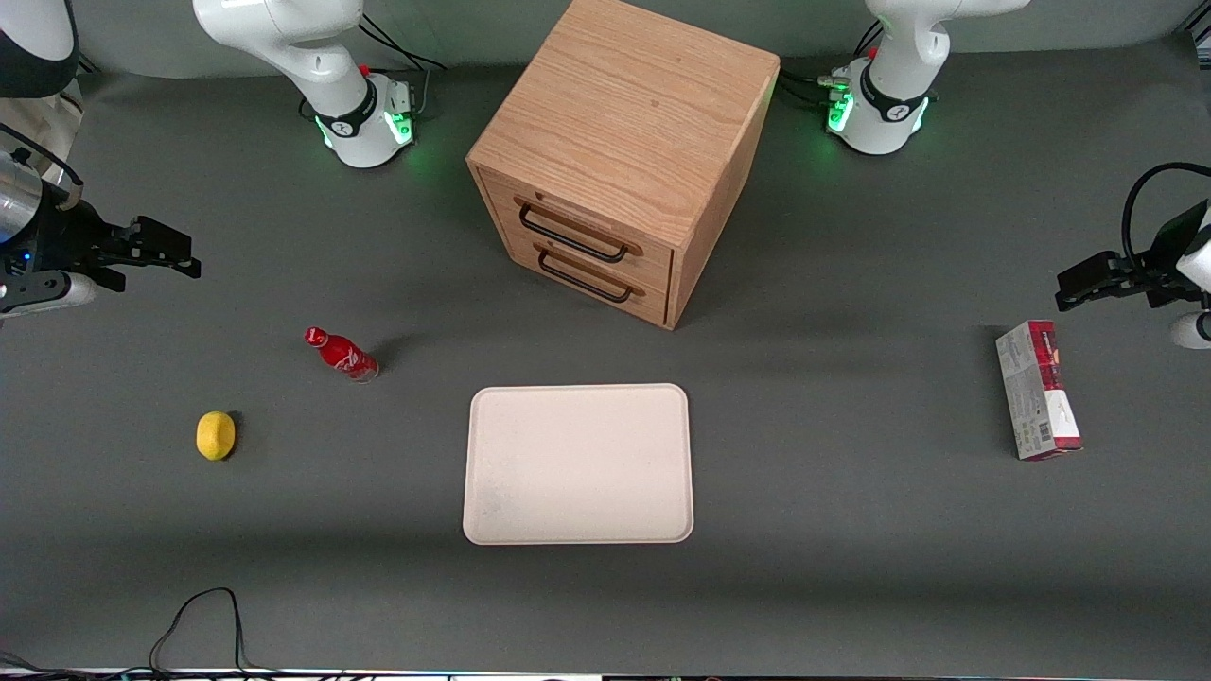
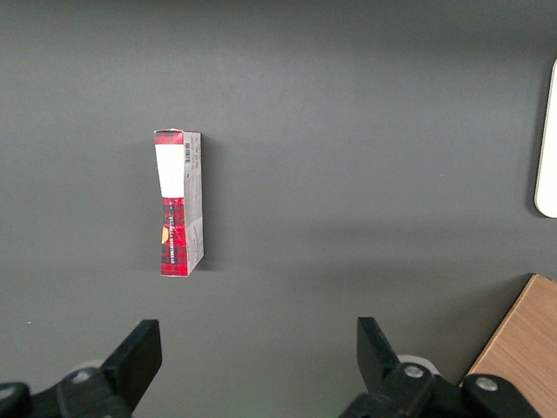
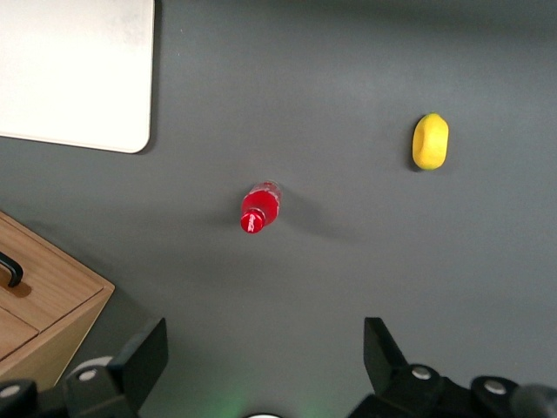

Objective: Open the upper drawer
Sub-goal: 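Move the right gripper to the upper drawer's black handle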

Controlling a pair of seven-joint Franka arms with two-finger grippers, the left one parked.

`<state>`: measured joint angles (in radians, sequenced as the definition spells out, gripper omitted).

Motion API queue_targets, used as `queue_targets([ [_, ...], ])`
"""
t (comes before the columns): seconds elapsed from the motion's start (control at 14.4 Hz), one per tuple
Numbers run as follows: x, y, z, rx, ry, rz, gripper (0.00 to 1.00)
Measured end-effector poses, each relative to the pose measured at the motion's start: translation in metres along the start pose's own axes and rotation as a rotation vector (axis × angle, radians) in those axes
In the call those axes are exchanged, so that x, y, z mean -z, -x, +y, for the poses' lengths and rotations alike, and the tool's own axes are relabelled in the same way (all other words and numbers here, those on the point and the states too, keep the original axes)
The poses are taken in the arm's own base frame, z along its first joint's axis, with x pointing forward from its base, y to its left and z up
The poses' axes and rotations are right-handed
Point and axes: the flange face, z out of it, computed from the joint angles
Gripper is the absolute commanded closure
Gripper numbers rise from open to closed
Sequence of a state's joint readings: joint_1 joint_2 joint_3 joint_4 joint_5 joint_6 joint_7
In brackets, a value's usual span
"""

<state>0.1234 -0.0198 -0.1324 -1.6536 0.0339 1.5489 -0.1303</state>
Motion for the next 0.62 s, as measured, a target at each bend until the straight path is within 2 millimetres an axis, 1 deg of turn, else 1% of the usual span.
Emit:
queue_targets([
  [0.42,0.0,0.003,-0.008,0.013,-0.002,-0.026,0.0],
  [0.62,-0.002,0.001,-0.016,0.028,-0.001,-0.034,0.0],
])
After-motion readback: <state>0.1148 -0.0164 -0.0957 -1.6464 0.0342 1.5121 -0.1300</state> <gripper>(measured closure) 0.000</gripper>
